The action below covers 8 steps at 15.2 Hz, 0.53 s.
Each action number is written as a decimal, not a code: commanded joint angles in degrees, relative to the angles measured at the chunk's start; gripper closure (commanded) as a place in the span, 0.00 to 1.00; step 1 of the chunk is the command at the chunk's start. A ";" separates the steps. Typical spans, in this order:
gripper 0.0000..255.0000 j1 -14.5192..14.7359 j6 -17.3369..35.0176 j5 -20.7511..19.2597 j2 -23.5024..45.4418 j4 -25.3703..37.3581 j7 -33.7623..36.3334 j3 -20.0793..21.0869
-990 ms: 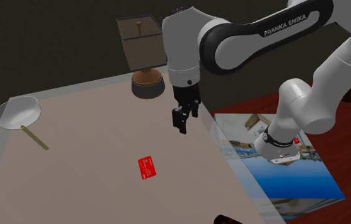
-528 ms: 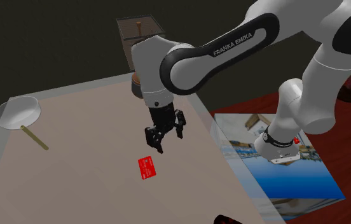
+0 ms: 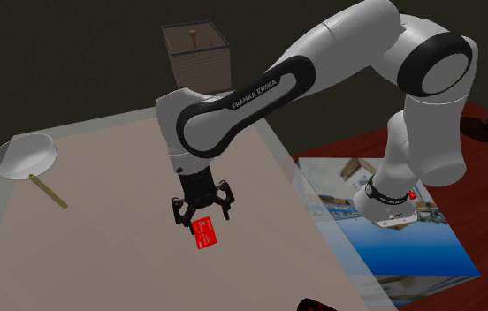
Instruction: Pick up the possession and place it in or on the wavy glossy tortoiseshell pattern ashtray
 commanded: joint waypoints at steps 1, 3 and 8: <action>0.00 -0.01 0.54 2.00 4.33 3.60 3.23 -0.09; 0.00 0.38 1.85 2.25 4.65 2.73 3.06 0.12; 0.00 1.35 5.07 2.90 5.63 0.81 2.63 0.66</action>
